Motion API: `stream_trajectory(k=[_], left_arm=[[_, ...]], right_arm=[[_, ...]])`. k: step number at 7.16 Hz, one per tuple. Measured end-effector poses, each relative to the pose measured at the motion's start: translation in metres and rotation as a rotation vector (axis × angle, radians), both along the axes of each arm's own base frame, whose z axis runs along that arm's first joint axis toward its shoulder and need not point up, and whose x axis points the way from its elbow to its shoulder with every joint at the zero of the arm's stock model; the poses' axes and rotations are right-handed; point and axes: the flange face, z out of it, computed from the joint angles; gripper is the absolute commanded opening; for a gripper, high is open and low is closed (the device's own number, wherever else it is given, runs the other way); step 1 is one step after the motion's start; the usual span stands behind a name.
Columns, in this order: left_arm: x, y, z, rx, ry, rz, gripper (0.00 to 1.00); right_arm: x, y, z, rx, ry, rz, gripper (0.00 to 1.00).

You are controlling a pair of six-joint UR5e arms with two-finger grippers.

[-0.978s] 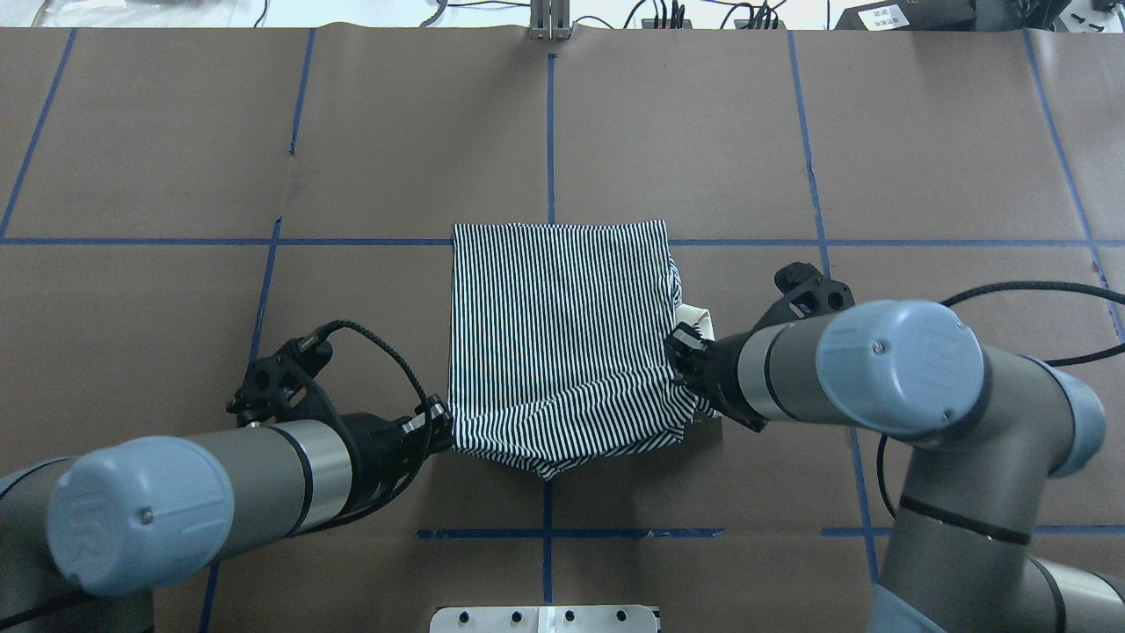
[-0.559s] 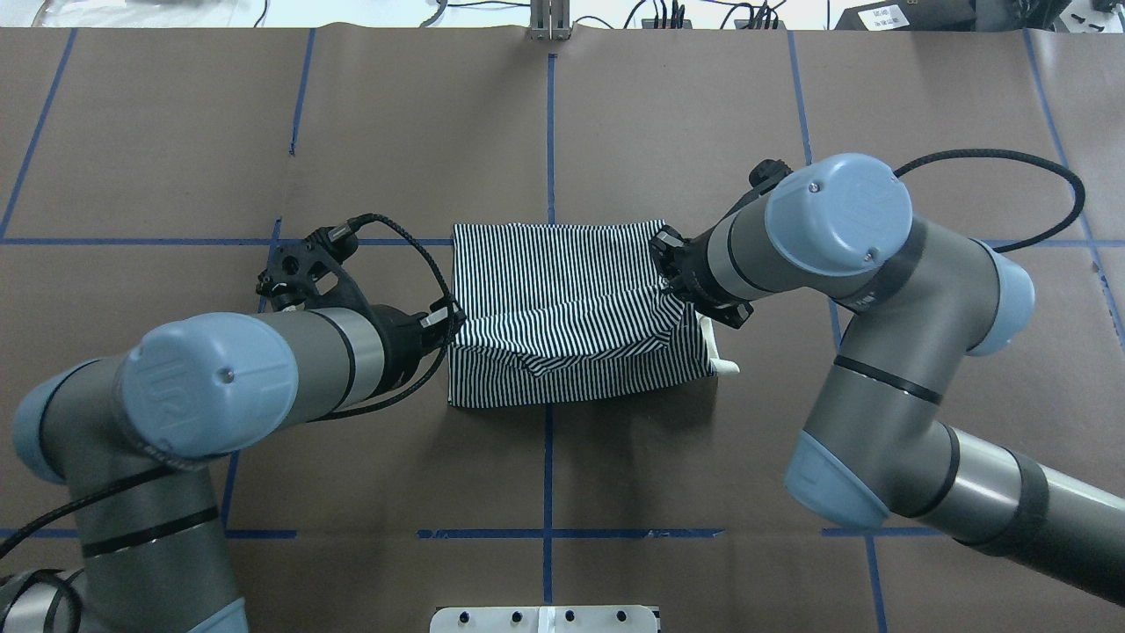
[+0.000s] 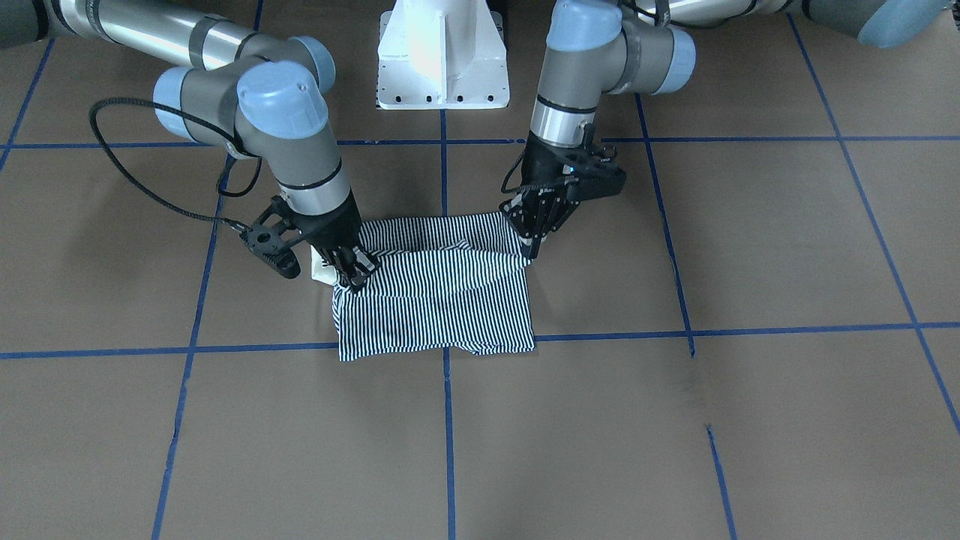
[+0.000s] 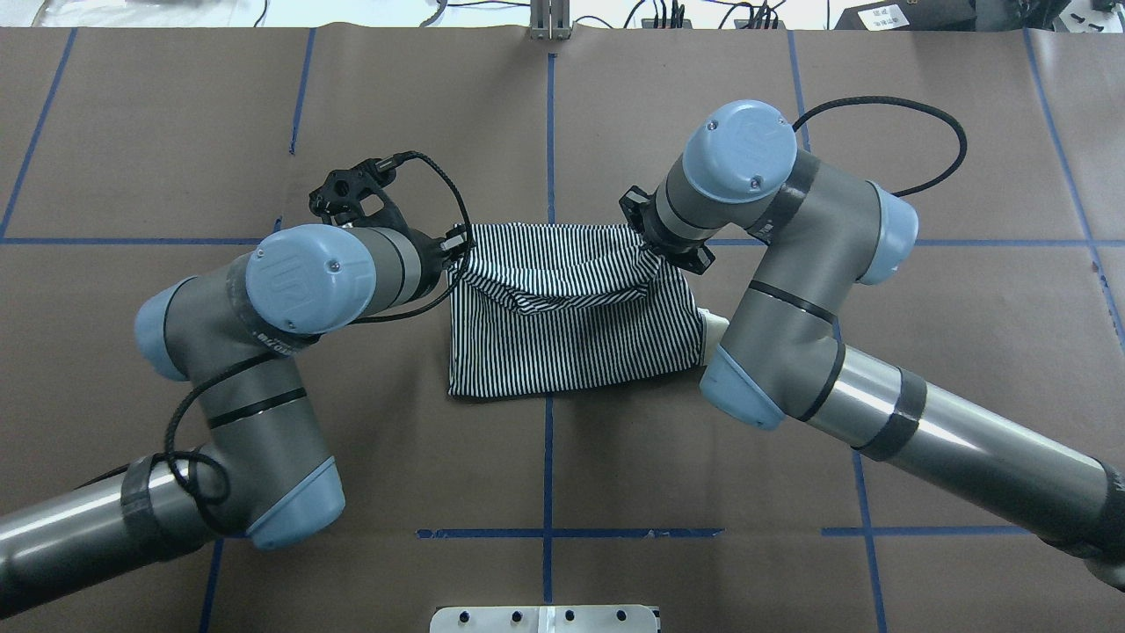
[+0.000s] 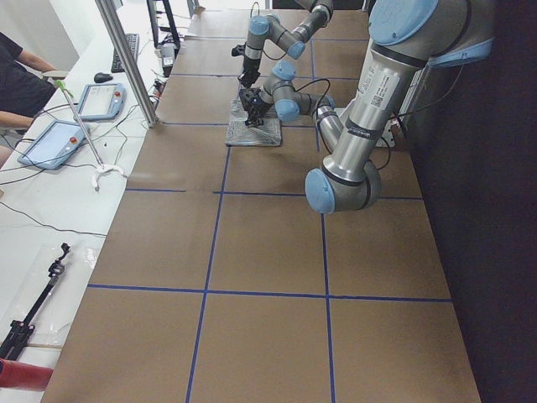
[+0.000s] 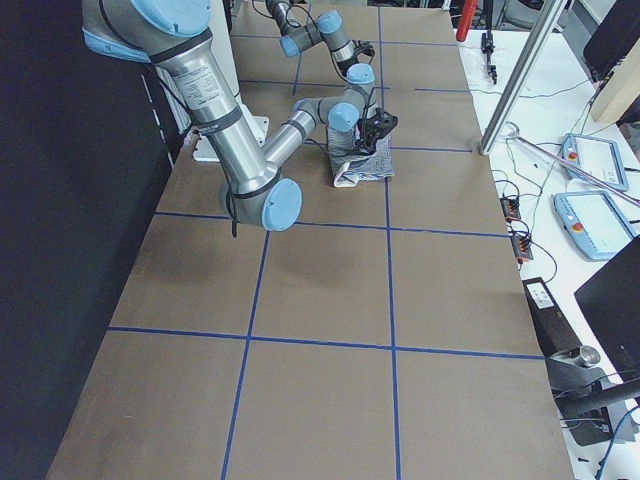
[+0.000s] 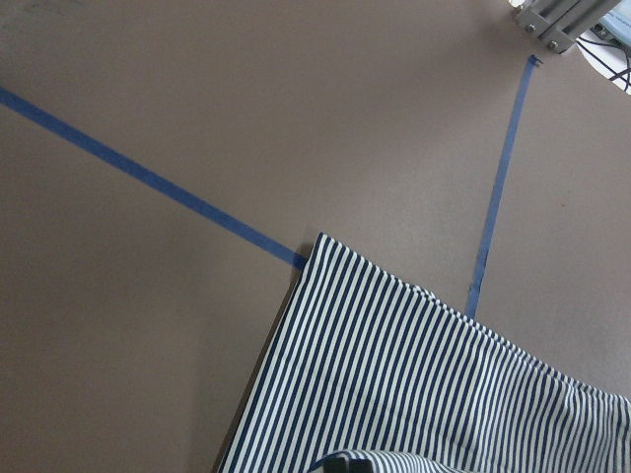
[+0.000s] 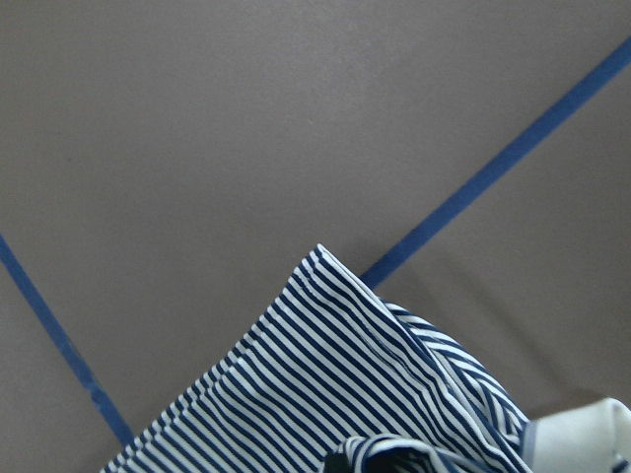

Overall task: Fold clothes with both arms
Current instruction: 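Lift the near edge with both grippers and fold it over toward the far edge, then release and raise the right gripper while the left gripper presses the fold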

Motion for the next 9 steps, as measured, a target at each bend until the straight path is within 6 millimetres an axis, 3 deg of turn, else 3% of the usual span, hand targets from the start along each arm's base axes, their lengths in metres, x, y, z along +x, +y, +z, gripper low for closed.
stream_trajectory(k=[1, 2, 3, 4, 6, 7, 9], left_arm=[[0.009, -0.043, 0.022, 0.038, -0.043, -0.012, 0.44], [0.009, -0.085, 0.035, 0.073, -0.074, -0.023, 0.47], [0.003, -0.11, 0.04, 0.097, -0.074, -0.021, 0.45], [-0.001, -0.117, 0.036, 0.109, -0.057, -0.008, 0.0], [-0.007, -0.092, 0.006, 0.094, 0.021, 0.106, 0.0], [0.001, -0.067, -0.004, 0.065, 0.047, 0.208, 0.0], [0.039, -0.01, -0.011, 0.028, 0.062, 0.37, 0.0]], right_arm=[[-0.014, -0.037, 0.018, 0.005, 0.002, -0.002, 0.54], [-0.016, -0.073, 0.033, 0.014, 0.001, -0.017, 0.6], [-0.006, -0.098, 0.037, 0.018, -0.008, -0.03, 0.61], [0.01, -0.114, 0.033, 0.016, -0.033, -0.043, 0.62], [0.037, -0.114, 0.02, 0.027, -0.089, -0.067, 0.63], [0.051, -0.101, 0.021, 0.045, -0.11, -0.074, 0.66], [0.064, -0.087, 0.022, 0.066, -0.127, -0.078, 0.67]])
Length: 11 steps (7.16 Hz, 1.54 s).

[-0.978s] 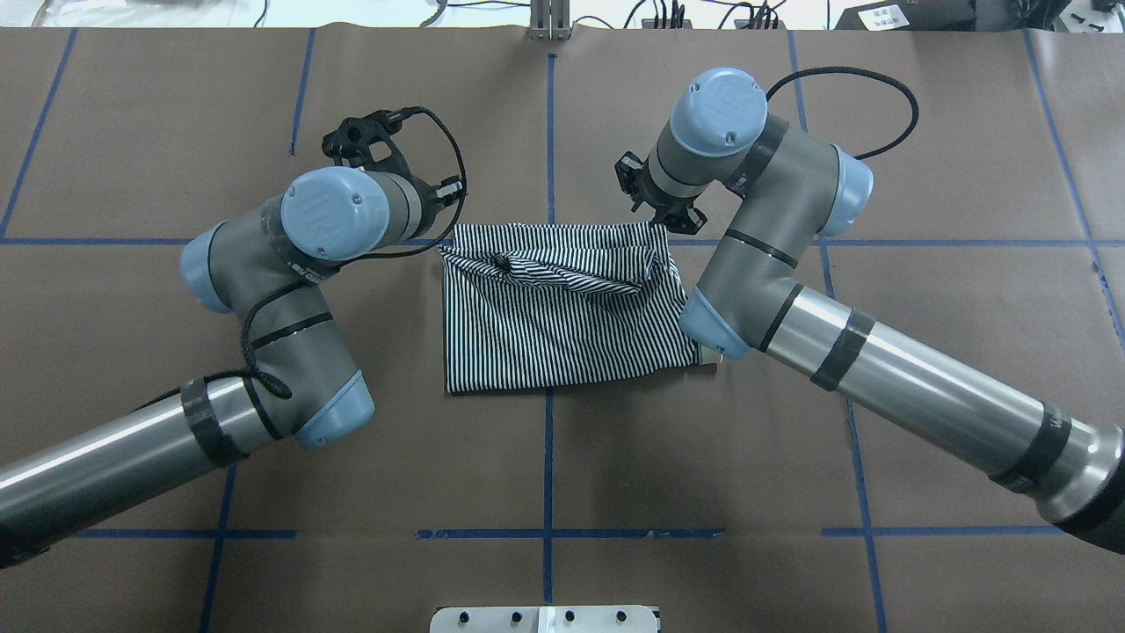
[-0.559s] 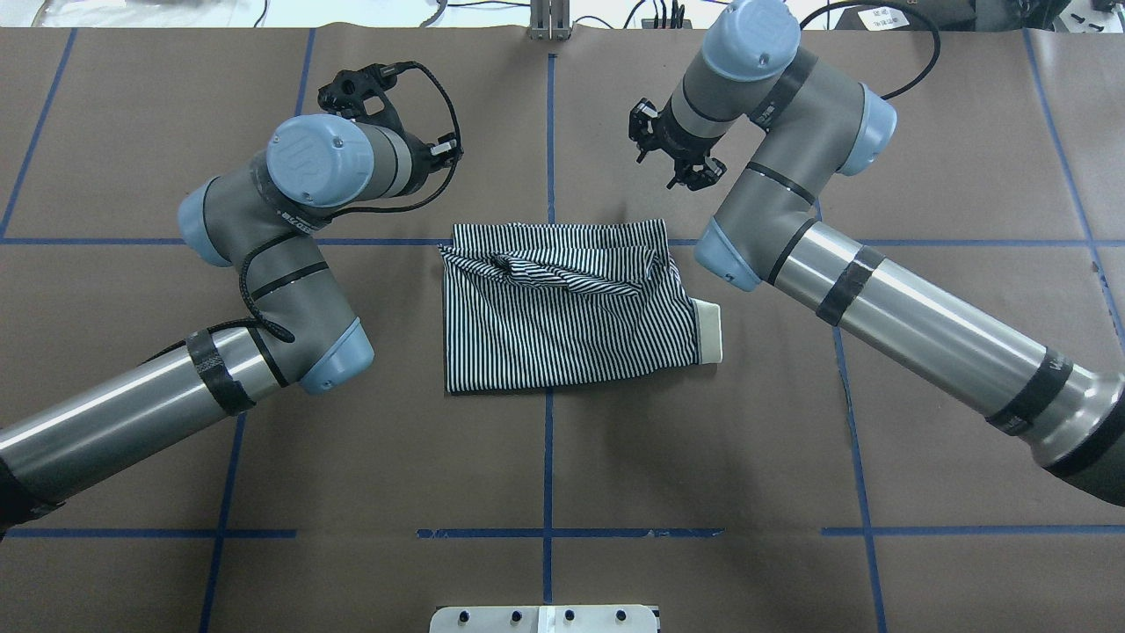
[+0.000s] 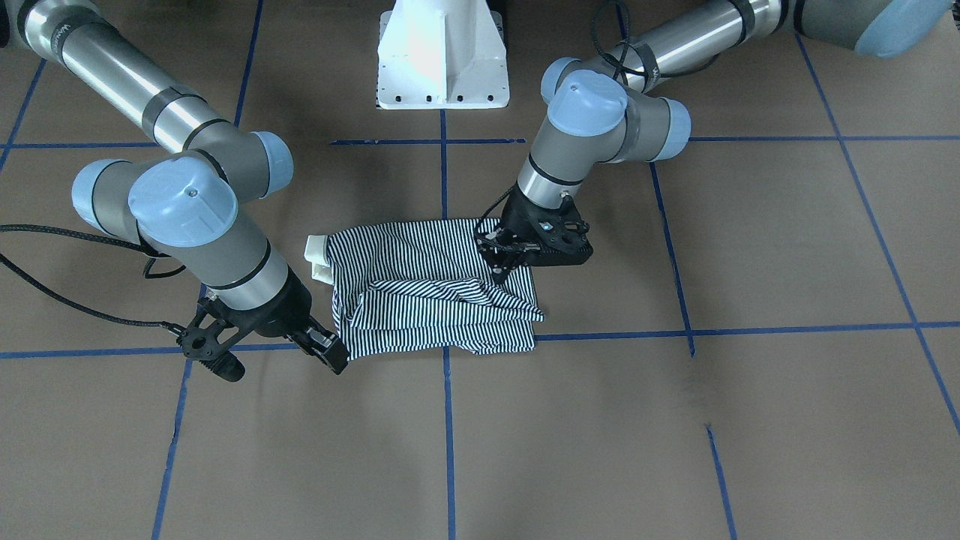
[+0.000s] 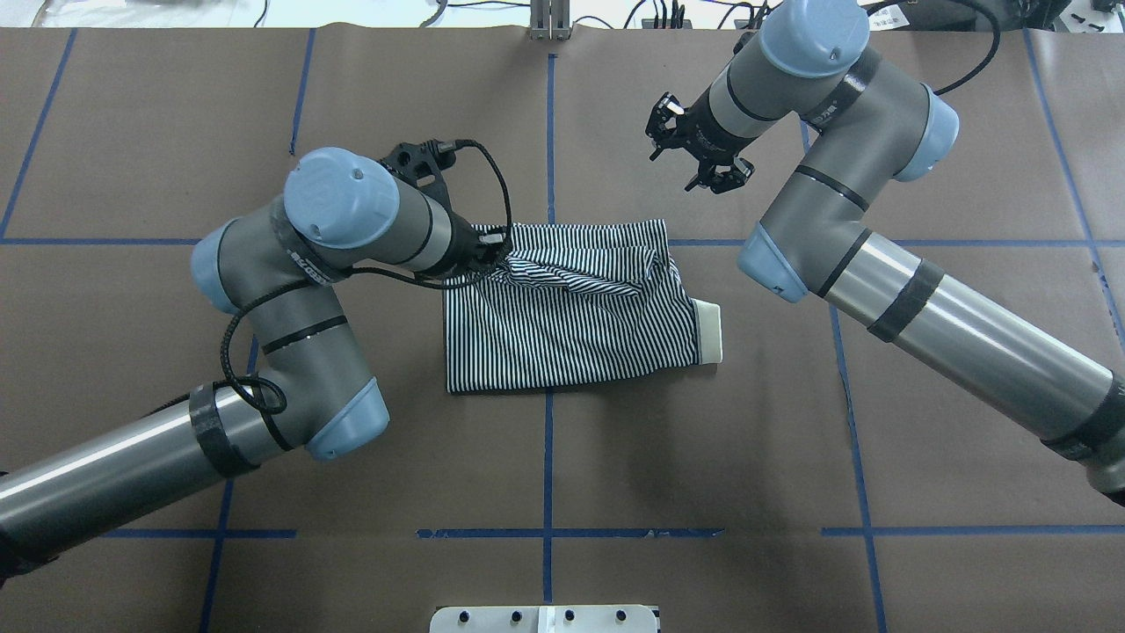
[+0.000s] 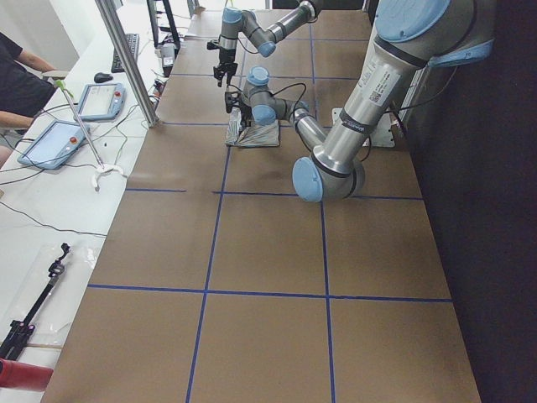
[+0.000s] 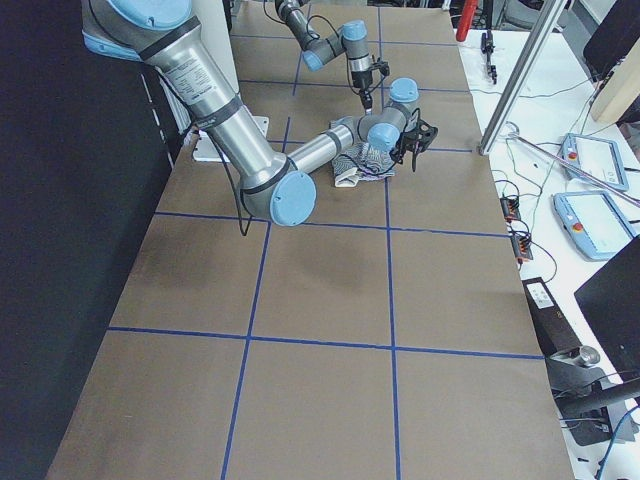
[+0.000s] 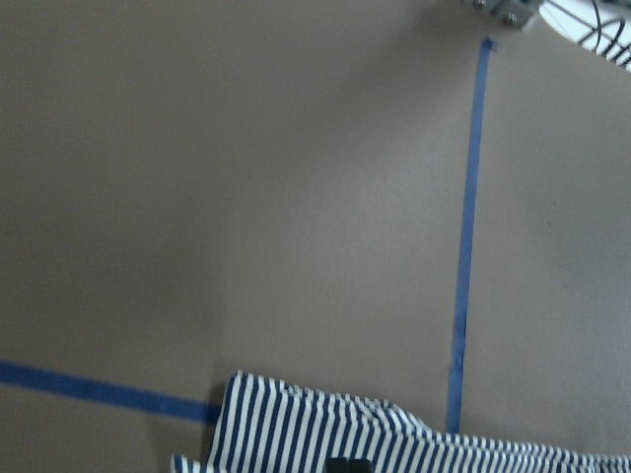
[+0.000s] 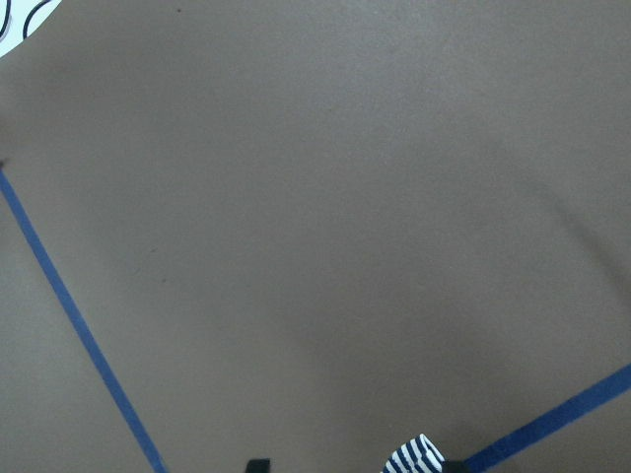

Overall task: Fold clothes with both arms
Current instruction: 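Release and raise the right gripper while the left gripper presses the fold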

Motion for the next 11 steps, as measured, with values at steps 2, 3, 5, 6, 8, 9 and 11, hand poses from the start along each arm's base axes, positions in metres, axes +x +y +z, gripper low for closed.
stream_trajectory(k=[2, 3, 5, 6, 8, 9, 11], left_arm=[[0.021, 0.024, 0.003, -0.006, -0.009, 0.059, 0.0], [0.026, 0.024, 0.007, 0.006, -0.024, 0.073, 0.0], [0.039, 0.017, 0.014, 0.034, -0.054, 0.091, 0.0], [0.044, 0.011, 0.018, 0.049, -0.071, 0.092, 0.0], [0.045, -0.014, 0.013, 0.072, -0.09, 0.067, 0.0], [0.047, -0.038, 0.001, 0.08, -0.096, 0.046, 0.0], [0.044, -0.095, -0.005, 0.107, -0.086, -0.01, 0.0]], right_arm=[[0.003, 0.003, -0.003, 0.009, -0.007, 0.003, 0.67], [0.005, 0.005, -0.005, 0.011, -0.011, 0.004, 0.67], [0.008, 0.008, -0.006, 0.01, -0.015, 0.007, 0.67], [0.01, 0.01, -0.005, 0.01, -0.016, 0.008, 0.67], [0.015, 0.016, 0.001, 0.009, -0.016, 0.007, 0.67], [0.017, 0.018, 0.005, 0.007, -0.014, 0.007, 0.67], [0.024, 0.027, 0.017, 0.003, -0.012, 0.004, 0.67]])
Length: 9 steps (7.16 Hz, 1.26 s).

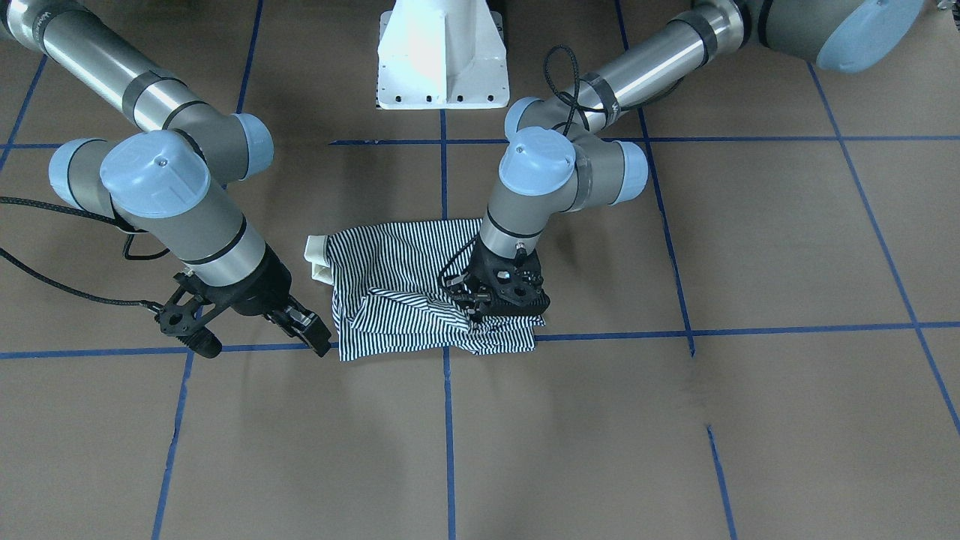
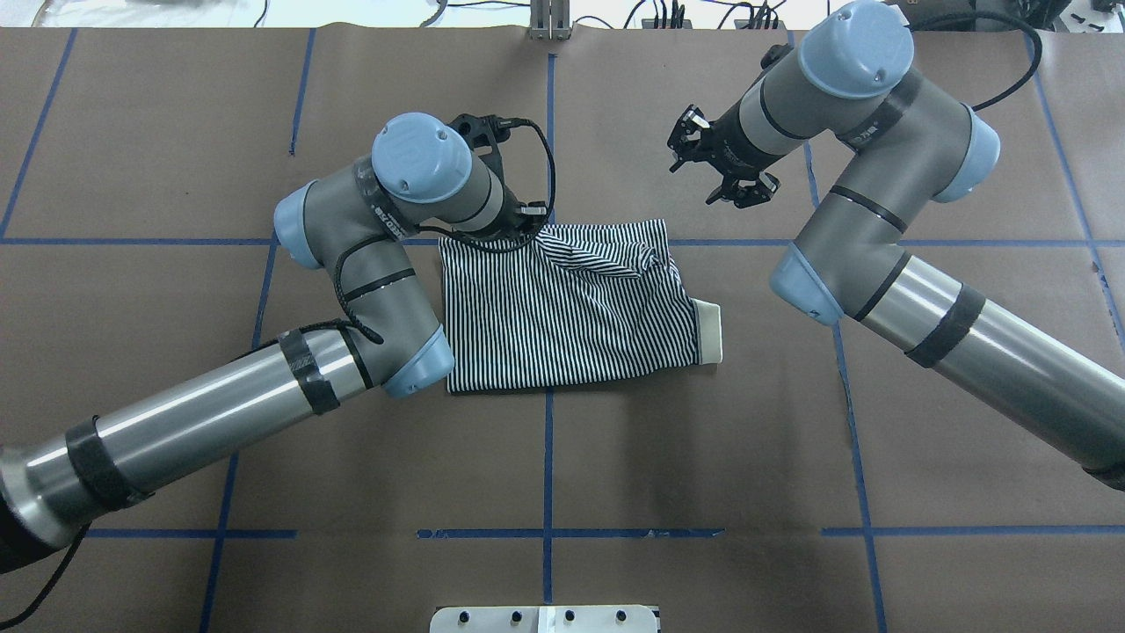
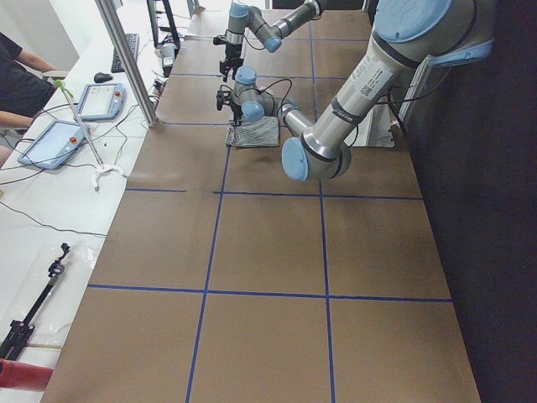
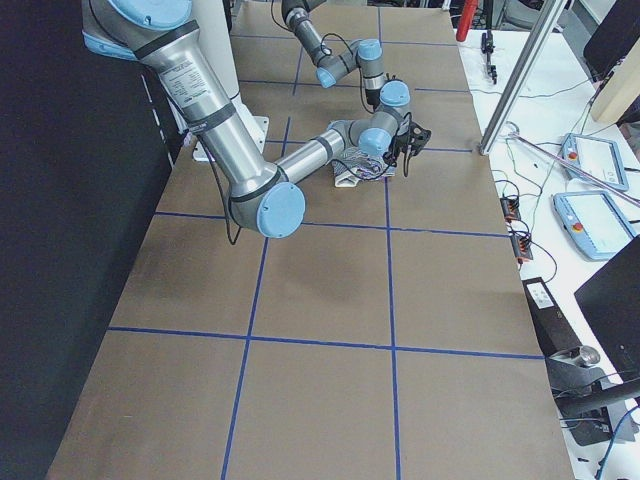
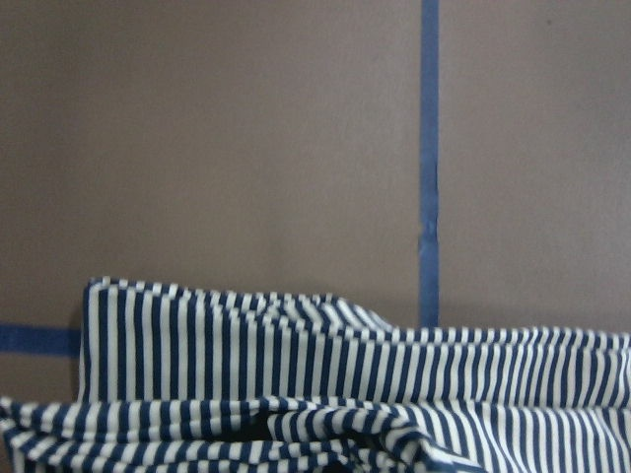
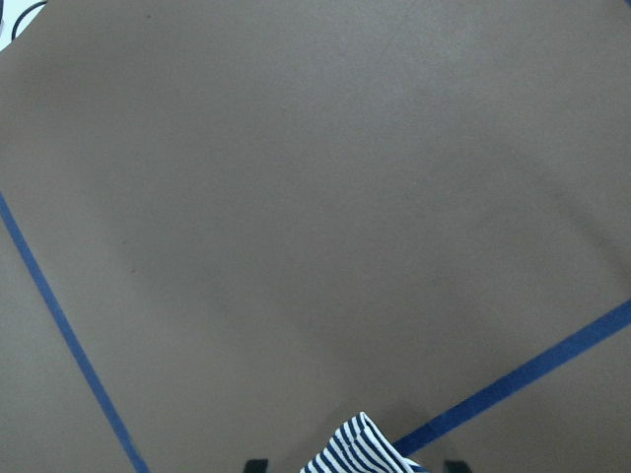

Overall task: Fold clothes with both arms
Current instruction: 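Lower the right gripper onto the folded shirt's top while the left gripper withdraws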

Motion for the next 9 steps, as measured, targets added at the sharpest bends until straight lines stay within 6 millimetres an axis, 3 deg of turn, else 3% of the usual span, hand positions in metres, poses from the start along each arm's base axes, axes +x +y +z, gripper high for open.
stream_trajectory(k=[2, 3, 4, 5, 6, 8, 9], left_arm=[[-0.031, -0.072, 0.013, 0.048, -0.006, -0.068, 0.0], [-0.053, -0.093, 0.012, 0.065, -0.002, -0.088, 0.0], [-0.075, -0.1, 0.007, 0.069, 0.024, -0.078, 0.0], [-0.107, -0.093, 0.015, 0.064, 0.063, -0.048, 0.0], [-0.138, -0.079, 0.032, 0.062, 0.087, -0.031, 0.0], [-0.17, -0.06, 0.054, 0.064, 0.102, -0.028, 0.0], [-0.175, -0.057, 0.058, 0.064, 0.102, -0.029, 0.0]], right_arm=[[0.013, 0.014, 0.006, 0.006, -0.007, -0.003, 0.69], [0.012, 0.025, 0.001, 0.013, -0.017, -0.009, 0.67], [-0.003, 0.045, -0.009, 0.018, -0.031, -0.021, 0.62], [-0.033, 0.08, -0.023, 0.026, -0.04, -0.031, 0.35], [-0.067, 0.119, -0.04, 0.036, -0.027, -0.038, 0.0], [-0.122, 0.179, -0.06, 0.063, 0.035, -0.056, 0.0], [-0.135, 0.188, -0.064, 0.074, 0.048, -0.061, 0.0]])
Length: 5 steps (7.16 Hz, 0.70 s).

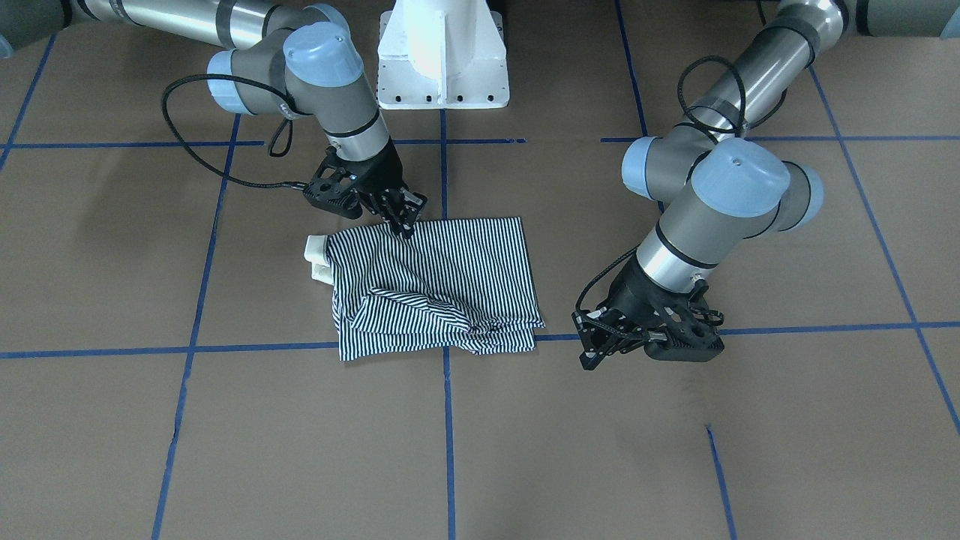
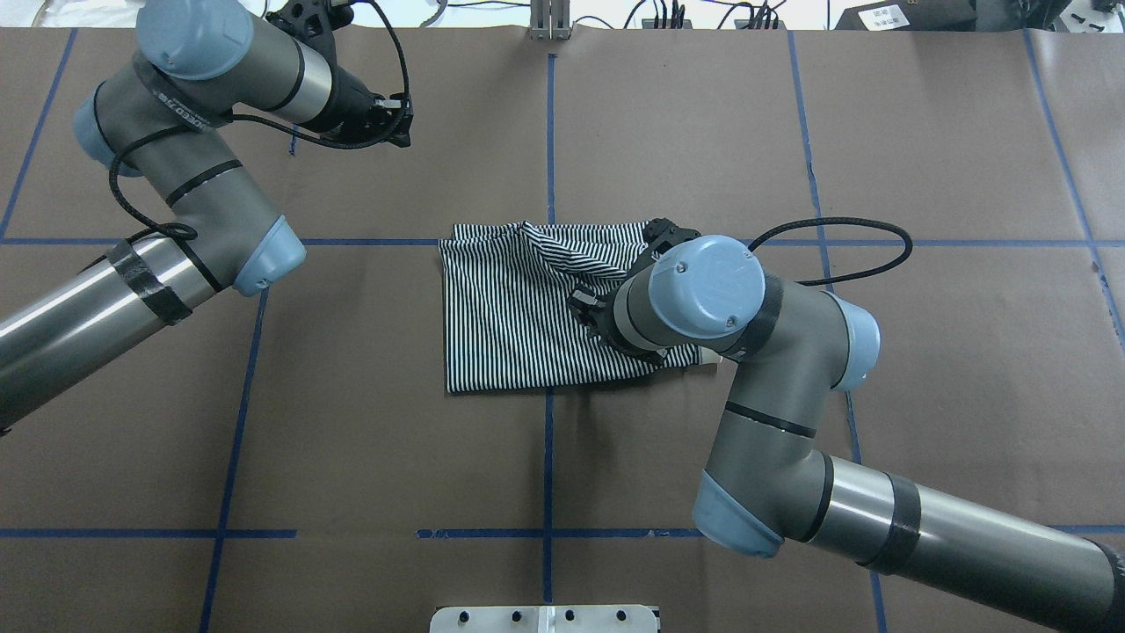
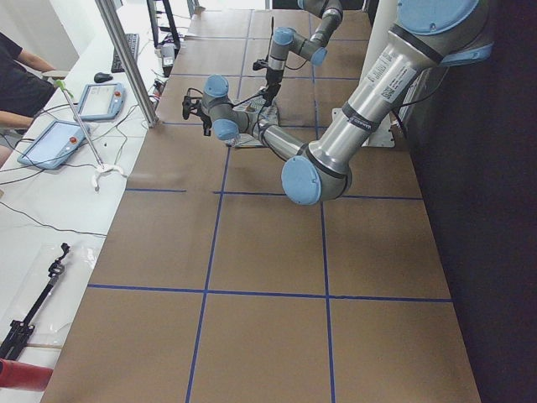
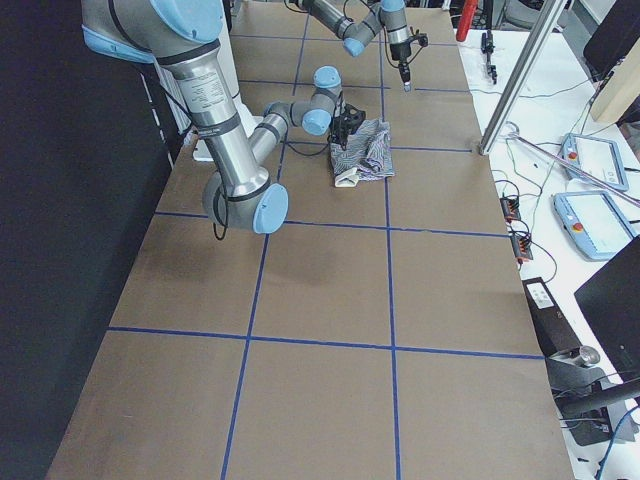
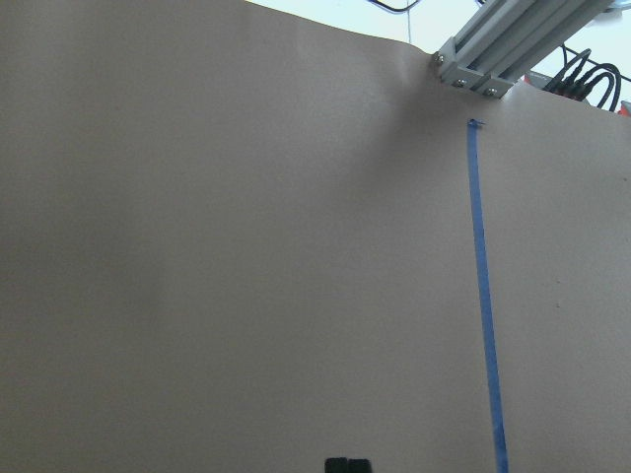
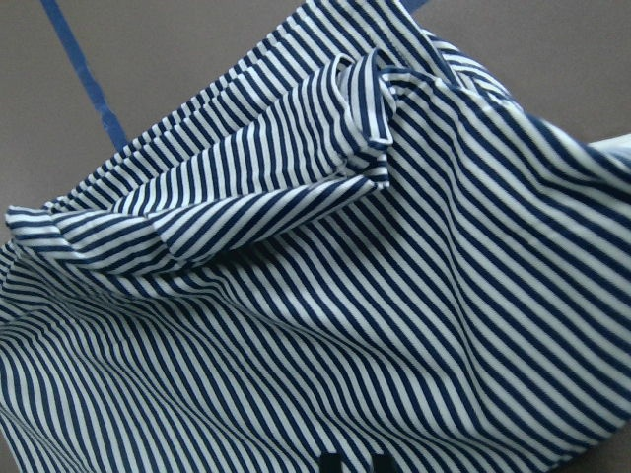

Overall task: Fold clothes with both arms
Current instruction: 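Lower the right gripper onto the folded shirt's top while the left gripper withdraws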

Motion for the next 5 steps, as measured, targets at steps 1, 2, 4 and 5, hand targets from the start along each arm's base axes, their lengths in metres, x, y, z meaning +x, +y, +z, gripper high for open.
stream_trajectory(k=[1, 2, 4, 5], left_arm=[[-0.002, 0.002, 0.003, -0.001, 0.0, -0.001, 0.0], [-0.004, 0.004, 0.006, -0.002, -0.001, -0.002, 0.0], [-0.006, 0.007, 0.007, -0.001, 0.002, -0.003, 0.0], [-0.009, 0.01, 0.007, 0.001, 0.005, -0.003, 0.0]], right_arm=[[-0.013, -0.003, -0.006, 0.006, 0.01, 0.002, 0.0], [-0.026, -0.015, -0.011, 0.01, 0.025, 0.014, 0.0], [-0.043, -0.044, -0.009, 0.022, 0.072, 0.03, 0.0], [-0.049, -0.058, -0.005, 0.024, 0.097, 0.035, 0.0]])
